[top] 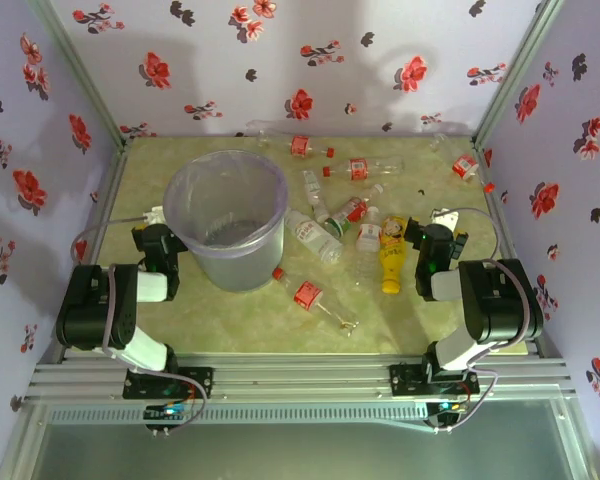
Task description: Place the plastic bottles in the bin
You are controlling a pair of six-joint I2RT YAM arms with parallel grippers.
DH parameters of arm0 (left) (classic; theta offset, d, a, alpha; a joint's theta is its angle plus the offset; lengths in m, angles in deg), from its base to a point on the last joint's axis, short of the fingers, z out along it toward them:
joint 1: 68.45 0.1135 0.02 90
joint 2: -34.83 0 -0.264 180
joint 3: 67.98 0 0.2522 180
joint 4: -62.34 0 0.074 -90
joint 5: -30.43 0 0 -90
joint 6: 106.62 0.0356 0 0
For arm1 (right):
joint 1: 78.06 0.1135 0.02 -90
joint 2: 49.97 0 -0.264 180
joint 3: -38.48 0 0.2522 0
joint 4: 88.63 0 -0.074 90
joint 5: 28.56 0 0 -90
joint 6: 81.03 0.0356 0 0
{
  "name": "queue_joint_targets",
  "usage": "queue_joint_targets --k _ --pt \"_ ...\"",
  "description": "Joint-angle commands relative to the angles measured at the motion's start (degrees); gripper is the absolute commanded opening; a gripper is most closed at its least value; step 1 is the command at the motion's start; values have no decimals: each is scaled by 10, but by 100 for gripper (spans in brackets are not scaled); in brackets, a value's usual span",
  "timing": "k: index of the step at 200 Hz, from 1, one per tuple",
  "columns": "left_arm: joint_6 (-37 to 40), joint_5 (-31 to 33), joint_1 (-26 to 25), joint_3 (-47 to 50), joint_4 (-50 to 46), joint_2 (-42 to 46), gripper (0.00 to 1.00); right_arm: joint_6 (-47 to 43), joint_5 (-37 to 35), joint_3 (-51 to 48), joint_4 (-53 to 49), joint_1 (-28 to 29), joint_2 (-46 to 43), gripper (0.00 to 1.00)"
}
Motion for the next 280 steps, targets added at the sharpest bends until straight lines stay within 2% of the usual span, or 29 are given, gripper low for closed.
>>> queue_joint_targets --k 1,183,200,225,230,240,257,280 --pt "5 7 0 -1 18 -1 100 12 3 9 8 -3 0 99" --pt "5 5 3 0 19 1 100 16 16 10 5 -9 -2 99" --pt "-20 13 6 2 -9 37 100 19 24 29 -62 -9 -30 99" --pt "-35 58 7 -3 -97 135 100 7 19 25 -40 -5 -32 99" --pt "-35 68 7 -7 -122 159 100 6 8 33 -62 -3 -49 99" --pt "-41 99 7 -19 -179 210 100 12 1 70 -170 -2 -99 99" --pt "-71 135 15 -64 -323 284 100 12 -8 128 -296 -3 -164 99" --pt "-120 153 25 -121 -476 344 100 41 -15 259 -527 -7 -192 99"
